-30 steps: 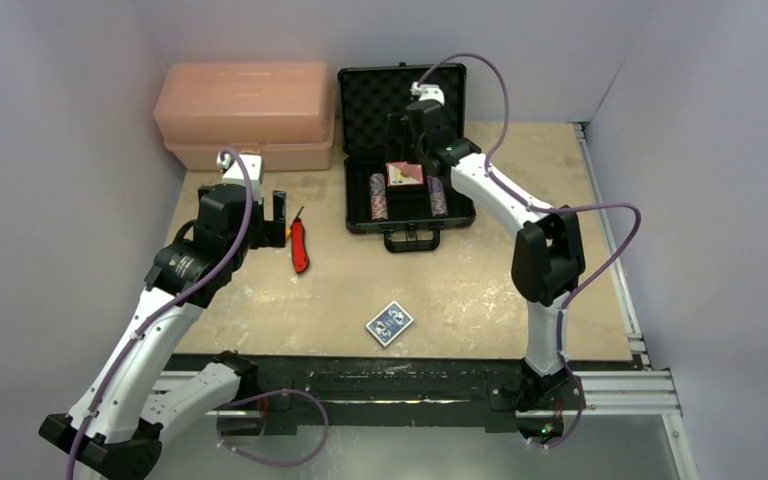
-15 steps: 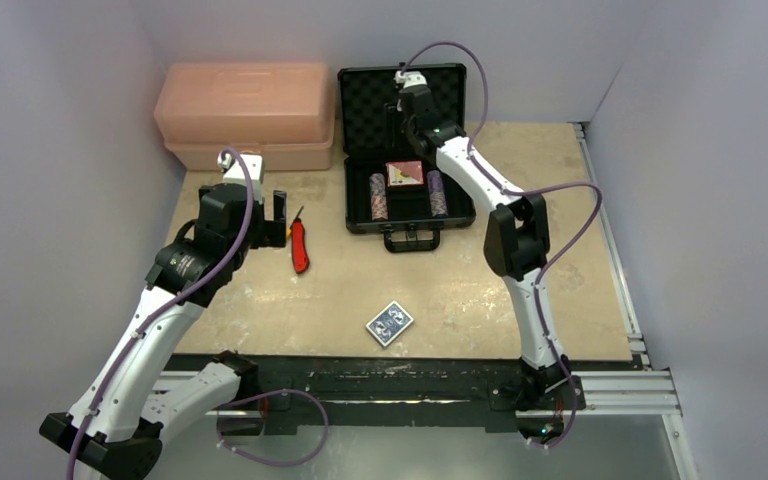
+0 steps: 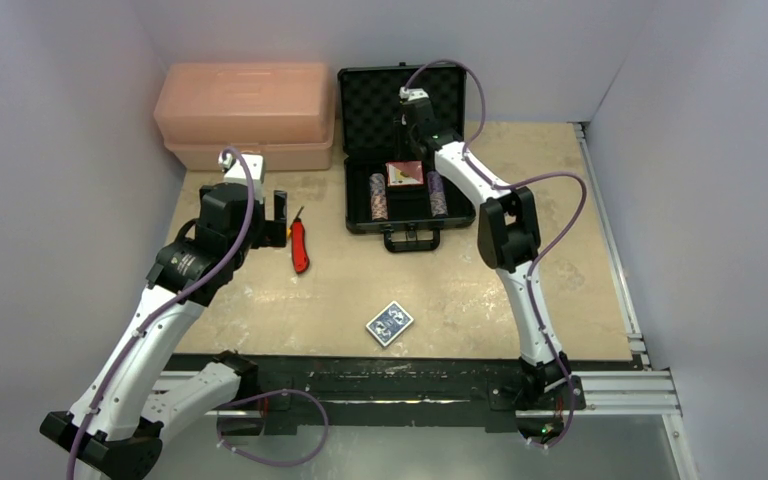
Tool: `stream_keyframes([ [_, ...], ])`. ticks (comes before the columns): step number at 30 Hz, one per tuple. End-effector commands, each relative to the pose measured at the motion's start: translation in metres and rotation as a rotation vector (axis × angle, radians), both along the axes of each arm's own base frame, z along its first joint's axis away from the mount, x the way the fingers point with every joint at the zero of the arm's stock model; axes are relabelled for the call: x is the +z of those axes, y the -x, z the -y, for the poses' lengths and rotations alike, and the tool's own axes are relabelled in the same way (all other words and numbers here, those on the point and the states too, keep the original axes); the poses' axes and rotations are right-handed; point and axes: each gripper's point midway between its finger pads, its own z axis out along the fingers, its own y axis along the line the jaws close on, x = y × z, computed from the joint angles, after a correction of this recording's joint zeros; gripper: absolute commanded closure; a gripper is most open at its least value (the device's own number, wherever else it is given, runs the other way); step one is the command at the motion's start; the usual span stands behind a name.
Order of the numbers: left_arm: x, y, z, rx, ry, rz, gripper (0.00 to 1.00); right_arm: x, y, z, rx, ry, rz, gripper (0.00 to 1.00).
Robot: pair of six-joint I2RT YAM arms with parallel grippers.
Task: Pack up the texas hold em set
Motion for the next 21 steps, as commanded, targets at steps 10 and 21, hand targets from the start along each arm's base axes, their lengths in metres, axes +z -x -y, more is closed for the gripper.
stream_keyframes([
  [10, 0.008, -0.005, -0.001, 0.003, 0.001, 0.036, 0.09, -0.016, 0.000, -0.006, 0.017, -0.023, -0.027, 0.66],
  [21, 0.009, -0.005, -0.002, 0.003, 0.003, 0.040, 0.09, -0.042, 0.008, -0.002, 0.015, 0.001, -0.082, 0.67],
])
